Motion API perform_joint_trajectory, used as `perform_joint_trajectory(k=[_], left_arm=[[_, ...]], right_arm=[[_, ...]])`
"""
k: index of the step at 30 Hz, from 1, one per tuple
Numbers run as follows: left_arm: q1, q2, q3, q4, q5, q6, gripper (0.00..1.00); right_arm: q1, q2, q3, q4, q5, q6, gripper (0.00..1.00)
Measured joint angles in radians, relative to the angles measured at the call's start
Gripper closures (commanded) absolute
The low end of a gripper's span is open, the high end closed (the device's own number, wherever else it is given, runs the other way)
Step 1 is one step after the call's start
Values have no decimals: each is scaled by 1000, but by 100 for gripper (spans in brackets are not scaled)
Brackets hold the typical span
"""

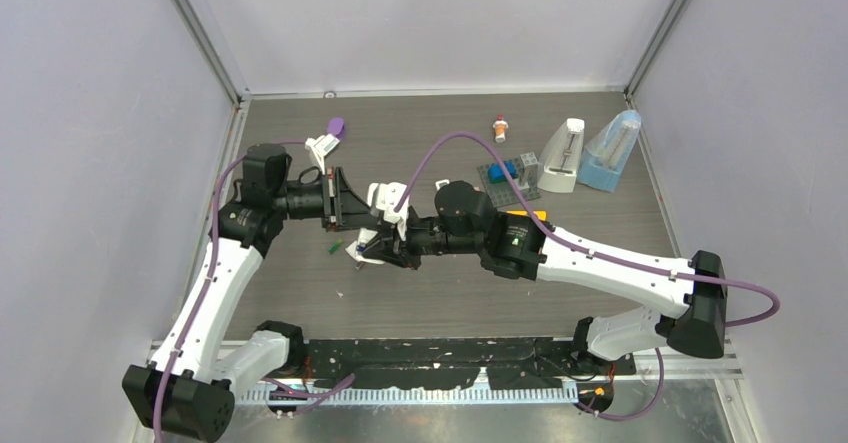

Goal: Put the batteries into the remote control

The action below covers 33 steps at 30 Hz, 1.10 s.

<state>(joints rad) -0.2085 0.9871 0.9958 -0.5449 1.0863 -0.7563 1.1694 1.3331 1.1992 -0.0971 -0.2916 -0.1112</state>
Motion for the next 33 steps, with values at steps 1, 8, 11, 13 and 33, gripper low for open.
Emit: perform_joint_trajectory(k=[1, 8, 11, 13, 33], left_arm=[[0, 2, 0, -2, -3, 0, 100], [0, 16, 3, -56, -16, 23, 100], [-1, 18, 9, -78, -22, 41, 100], [-1, 18, 11, -85, -26, 50, 100], [0, 20, 13, -87, -39, 48, 100]], right_arm=[[0, 0, -1, 0, 0, -2, 84], [0, 0, -4, -17, -9, -31, 82], [0, 3, -4, -26, -13, -37, 80], [0, 5, -4, -27, -14, -35, 79], [0, 20, -20, 14, -12, 18, 63]])
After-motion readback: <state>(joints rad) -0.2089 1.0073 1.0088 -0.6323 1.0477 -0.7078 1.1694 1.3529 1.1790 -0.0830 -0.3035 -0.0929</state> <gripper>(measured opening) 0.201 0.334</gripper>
